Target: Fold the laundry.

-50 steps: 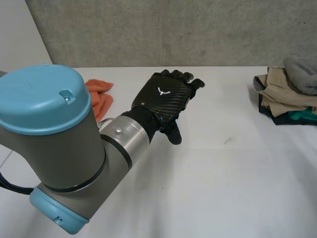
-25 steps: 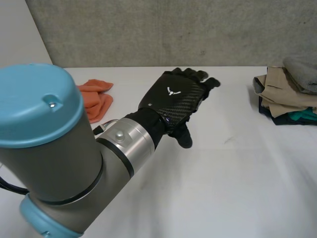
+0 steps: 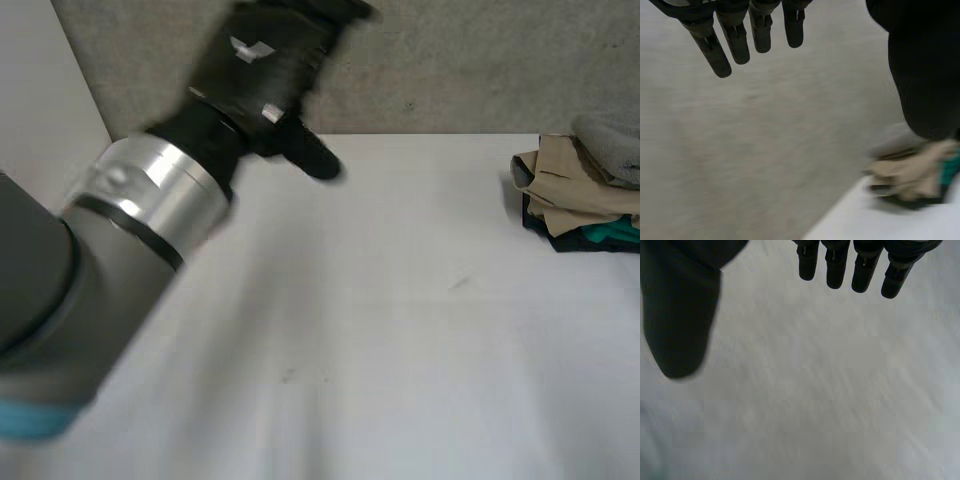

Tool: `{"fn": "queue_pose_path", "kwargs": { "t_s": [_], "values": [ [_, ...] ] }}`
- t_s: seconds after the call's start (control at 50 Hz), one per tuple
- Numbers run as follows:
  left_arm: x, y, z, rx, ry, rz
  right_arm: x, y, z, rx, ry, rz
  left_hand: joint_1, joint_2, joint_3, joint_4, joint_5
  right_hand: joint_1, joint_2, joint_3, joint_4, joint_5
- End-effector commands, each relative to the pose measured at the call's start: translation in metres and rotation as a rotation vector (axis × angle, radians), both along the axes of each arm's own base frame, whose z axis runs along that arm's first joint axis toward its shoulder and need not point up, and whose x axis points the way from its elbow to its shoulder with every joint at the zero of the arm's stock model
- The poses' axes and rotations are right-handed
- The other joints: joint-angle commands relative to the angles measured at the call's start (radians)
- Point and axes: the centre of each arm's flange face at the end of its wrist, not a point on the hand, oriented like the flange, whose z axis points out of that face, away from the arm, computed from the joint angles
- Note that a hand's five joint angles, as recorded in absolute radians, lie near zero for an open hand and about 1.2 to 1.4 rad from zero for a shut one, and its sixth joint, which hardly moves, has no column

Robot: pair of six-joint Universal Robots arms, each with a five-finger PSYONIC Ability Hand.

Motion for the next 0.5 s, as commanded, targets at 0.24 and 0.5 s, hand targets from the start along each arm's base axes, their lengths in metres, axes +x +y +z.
{"fn": "queue_pose_path", "kwargs": {
  "t_s": [0.24, 0.5],
  "values": [
    [0.118, -0.234, -0.13, 0.114, -0.308, 0.553, 0.185, 0.108, -0.111, 0.321, 0.054, 0.755, 0.019, 0.003, -0.004, 0.007, -0.013, -0.064, -0.042, -0.038, -0.038, -0.044],
    [0.125, -0.298, -0.232, 0.119, -0.425, 0.413, 0.192, 0.123, -0.171, 0.573, 0.166, 0.746, 0.177, 0.161, 0.154, 0.165, 0.145, -0.064, -0.042, -0.038, -0.038, -0.044]
  ]
}}
